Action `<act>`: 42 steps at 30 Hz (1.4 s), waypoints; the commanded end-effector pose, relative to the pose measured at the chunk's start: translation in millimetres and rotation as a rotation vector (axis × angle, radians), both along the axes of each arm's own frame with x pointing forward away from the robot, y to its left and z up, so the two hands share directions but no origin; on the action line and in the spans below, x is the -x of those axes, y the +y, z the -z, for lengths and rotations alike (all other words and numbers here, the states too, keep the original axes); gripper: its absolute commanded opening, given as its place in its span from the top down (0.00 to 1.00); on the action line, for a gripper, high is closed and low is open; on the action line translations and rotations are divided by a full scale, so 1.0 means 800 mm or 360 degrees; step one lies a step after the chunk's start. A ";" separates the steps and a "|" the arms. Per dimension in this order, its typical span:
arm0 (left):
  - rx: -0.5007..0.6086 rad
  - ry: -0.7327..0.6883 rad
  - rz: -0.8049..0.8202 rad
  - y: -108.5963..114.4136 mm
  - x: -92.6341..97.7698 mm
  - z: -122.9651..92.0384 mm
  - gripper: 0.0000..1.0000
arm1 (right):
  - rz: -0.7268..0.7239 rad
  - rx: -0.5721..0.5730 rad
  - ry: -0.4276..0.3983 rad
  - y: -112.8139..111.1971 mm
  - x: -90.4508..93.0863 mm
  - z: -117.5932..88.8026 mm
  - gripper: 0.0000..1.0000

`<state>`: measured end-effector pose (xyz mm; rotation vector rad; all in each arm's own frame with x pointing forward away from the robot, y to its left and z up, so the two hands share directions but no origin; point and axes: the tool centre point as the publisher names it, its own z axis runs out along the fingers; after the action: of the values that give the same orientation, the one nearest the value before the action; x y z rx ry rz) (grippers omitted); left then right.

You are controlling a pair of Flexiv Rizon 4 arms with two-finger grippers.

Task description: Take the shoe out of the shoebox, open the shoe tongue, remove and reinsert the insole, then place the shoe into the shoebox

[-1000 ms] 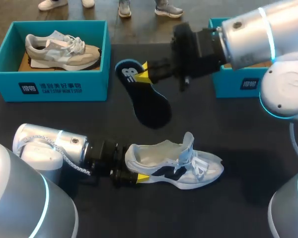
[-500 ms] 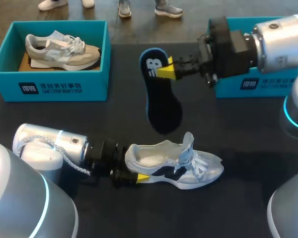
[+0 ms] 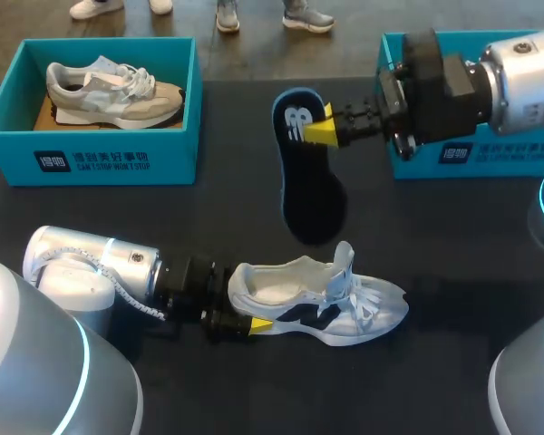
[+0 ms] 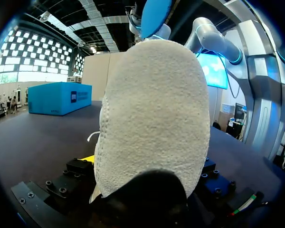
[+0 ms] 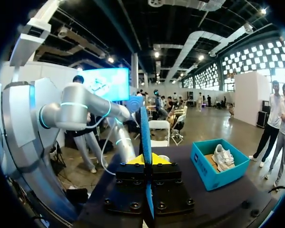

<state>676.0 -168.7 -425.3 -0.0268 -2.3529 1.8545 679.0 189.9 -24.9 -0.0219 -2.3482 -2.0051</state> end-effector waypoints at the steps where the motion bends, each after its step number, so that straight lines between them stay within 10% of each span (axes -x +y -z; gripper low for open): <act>1: -0.0002 -0.0001 -0.0003 -0.002 0.000 0.004 1.00 | 0.0001 -0.0126 0.0123 -0.012 0.002 -0.030 1.00; 19: -0.0002 -0.0001 -0.0003 -0.002 0.000 0.004 1.00 | 0.0211 -0.0160 0.0509 -0.040 0.079 -0.101 1.00; 42: -0.0002 -0.0001 -0.0003 -0.002 0.000 0.004 1.00 | 0.0333 -0.0076 0.0715 -0.089 0.117 -0.158 1.00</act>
<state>676.0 -168.6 -425.4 -0.0265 -2.3532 1.8543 592.1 120.4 99.3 -0.6299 -2.0625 -1.8891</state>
